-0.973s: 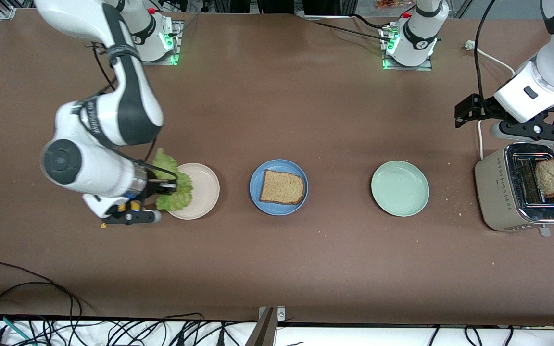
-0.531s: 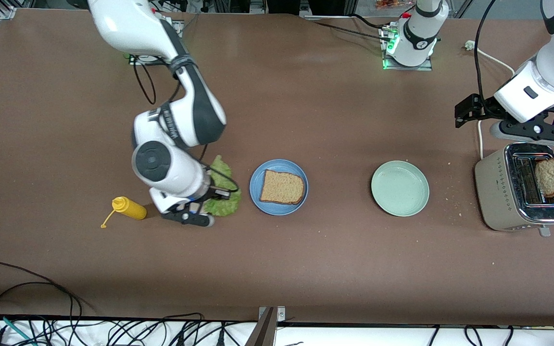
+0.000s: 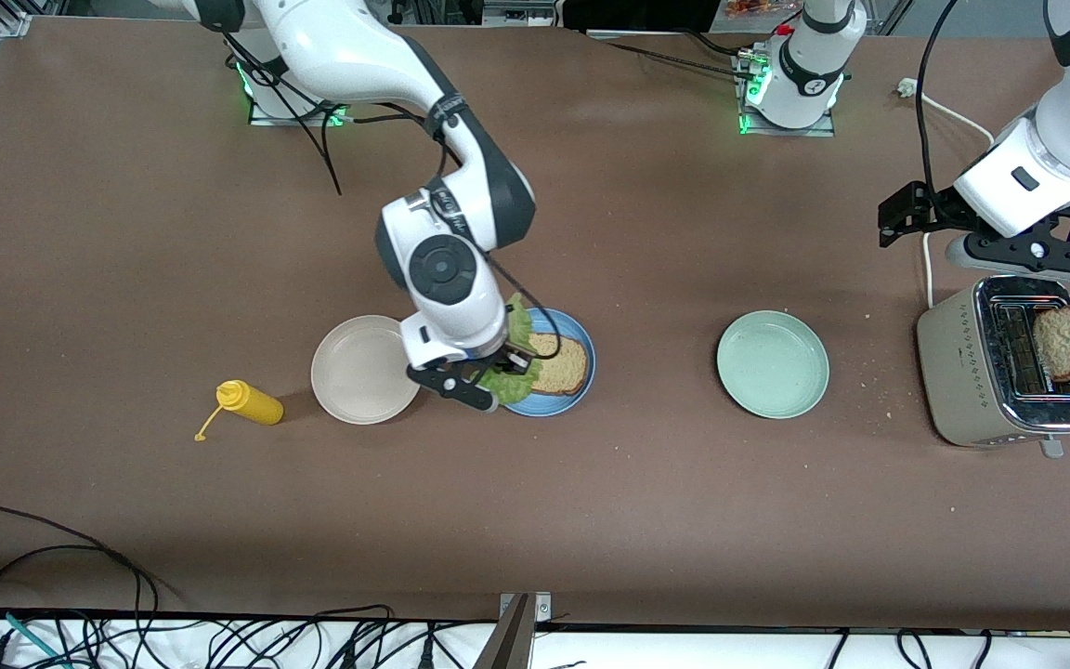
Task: Make sandwich in blue plate with both arms
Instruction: 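Lift the lettuce and carry it over the blue plate, then lower the lettuce onto the bread and open the right gripper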
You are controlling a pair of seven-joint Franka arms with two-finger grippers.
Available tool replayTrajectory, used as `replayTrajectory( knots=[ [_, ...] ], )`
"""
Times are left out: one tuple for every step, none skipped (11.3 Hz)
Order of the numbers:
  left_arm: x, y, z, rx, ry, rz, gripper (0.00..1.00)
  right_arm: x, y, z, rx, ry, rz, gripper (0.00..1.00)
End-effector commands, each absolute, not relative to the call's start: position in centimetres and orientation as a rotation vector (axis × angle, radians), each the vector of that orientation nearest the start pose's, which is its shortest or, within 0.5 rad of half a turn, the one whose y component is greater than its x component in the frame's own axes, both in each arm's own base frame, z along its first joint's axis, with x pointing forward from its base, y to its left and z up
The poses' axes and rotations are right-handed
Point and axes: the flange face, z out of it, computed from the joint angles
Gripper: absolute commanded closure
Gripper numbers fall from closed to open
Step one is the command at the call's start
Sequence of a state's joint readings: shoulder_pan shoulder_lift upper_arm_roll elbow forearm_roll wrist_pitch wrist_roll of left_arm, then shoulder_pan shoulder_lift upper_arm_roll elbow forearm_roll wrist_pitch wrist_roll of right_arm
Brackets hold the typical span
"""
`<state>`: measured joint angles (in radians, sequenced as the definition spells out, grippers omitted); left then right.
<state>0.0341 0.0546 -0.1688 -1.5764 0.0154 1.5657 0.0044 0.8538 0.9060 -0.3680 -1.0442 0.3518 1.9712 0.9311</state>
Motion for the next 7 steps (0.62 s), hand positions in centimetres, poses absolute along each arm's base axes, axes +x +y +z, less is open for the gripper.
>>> replayTrajectory(
  knots=[
    [55.8,-7.1,59.5,-3.142,0.217,0.102,0.00,61.0,50.9,26.7,-2.943,0.773,-0.111,1.00],
    [55.8,-7.1,59.5,-3.142,0.217,0.102,0.00,60.8,51.3,25.6,-2.939,0.782,-0.122,1.00],
    [55.8,-7.1,59.5,-3.142,0.217,0.102,0.00,60.8,51.5,25.3,-2.929,0.781,-0.131,1.00],
    [55.8,-7.1,59.5,-3.142,0.217,0.102,0.00,60.8,51.7,25.0,-2.919,0.778,-0.142,1.00],
    [55.8,-7.1,59.5,-3.142,0.217,0.102,0.00,60.7,51.7,24.0,-2.929,0.779,-0.141,1.00],
    [55.8,-7.1,59.5,-3.142,0.217,0.102,0.00,60.3,52.1,23.7,-2.936,0.769,-0.139,1.00],
    [55.8,-7.1,59.5,-3.142,0.217,0.102,0.00,60.2,52.2,23.7,-2.940,0.759,-0.142,0.90]
  ],
)
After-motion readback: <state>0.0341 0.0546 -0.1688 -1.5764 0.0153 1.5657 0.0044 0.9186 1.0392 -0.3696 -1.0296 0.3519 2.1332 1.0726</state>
